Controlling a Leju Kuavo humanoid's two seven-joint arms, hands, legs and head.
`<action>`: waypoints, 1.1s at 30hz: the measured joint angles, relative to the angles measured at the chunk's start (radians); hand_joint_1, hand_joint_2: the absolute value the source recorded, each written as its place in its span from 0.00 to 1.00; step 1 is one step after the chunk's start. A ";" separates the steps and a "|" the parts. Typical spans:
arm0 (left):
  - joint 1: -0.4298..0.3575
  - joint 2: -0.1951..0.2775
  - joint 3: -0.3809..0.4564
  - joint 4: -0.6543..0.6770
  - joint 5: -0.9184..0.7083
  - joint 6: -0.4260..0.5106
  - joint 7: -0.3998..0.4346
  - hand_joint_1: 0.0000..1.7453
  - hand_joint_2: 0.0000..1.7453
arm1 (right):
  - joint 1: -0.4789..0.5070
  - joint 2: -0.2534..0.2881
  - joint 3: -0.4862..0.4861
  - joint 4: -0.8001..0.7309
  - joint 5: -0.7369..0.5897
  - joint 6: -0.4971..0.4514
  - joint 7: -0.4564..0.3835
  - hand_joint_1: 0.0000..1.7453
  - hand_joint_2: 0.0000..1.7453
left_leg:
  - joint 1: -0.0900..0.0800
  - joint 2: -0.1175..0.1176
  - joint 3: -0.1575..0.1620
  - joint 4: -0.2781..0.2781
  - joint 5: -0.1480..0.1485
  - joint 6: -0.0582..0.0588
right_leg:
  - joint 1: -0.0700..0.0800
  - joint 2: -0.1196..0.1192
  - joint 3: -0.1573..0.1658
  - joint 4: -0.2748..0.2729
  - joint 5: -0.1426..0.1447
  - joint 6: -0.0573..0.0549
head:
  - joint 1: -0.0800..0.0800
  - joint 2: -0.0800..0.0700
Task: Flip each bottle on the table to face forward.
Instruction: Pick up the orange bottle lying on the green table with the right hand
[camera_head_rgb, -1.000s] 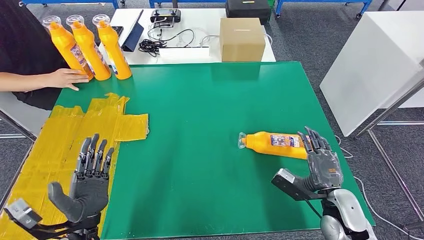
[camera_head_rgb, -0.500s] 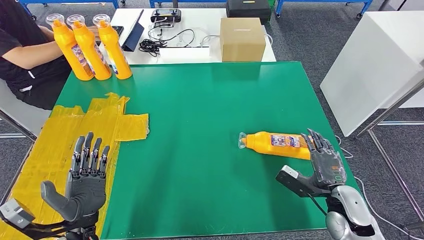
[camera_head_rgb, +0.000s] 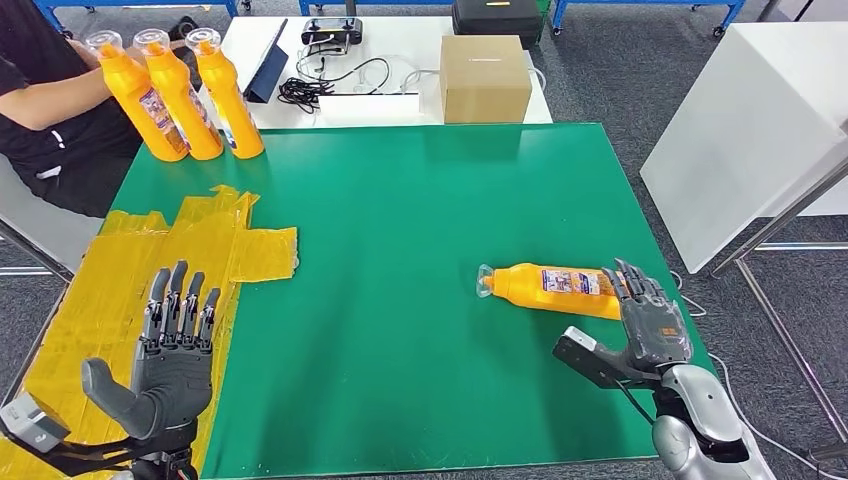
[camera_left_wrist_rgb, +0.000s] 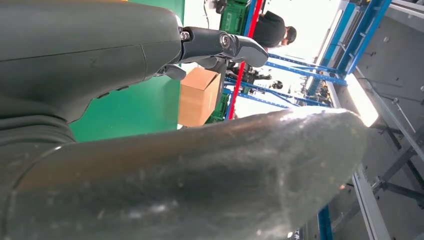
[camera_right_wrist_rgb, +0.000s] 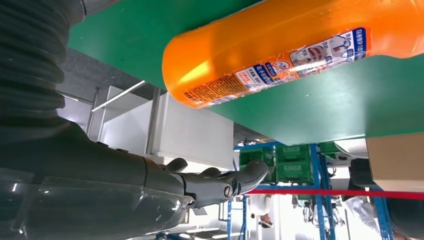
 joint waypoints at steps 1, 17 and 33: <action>0.000 0.000 0.000 0.000 0.000 0.000 0.000 0.00 0.00 | 0.000 0.000 0.000 0.002 0.000 0.000 0.000 0.00 1.00 | 0.000 0.000 0.000 0.000 0.000 0.000 | 0.000 0.000 0.000 0.000 0.000 0.000 | 0.000 0.000; 0.000 0.000 0.000 0.000 0.000 0.000 0.000 0.00 0.00 | -0.002 0.000 0.000 0.013 0.000 0.000 0.002 0.00 1.00 | 0.000 0.000 0.000 0.000 0.000 0.000 | 0.000 0.000 0.000 0.000 0.000 0.000 | 0.000 0.000; 0.000 0.000 0.000 0.000 0.000 0.000 0.000 0.00 0.00 | -0.002 0.000 0.001 0.014 0.000 0.000 0.003 0.00 1.00 | 0.000 0.000 0.000 0.000 0.000 0.000 | 0.000 0.000 0.000 0.000 0.000 0.000 | 0.000 0.000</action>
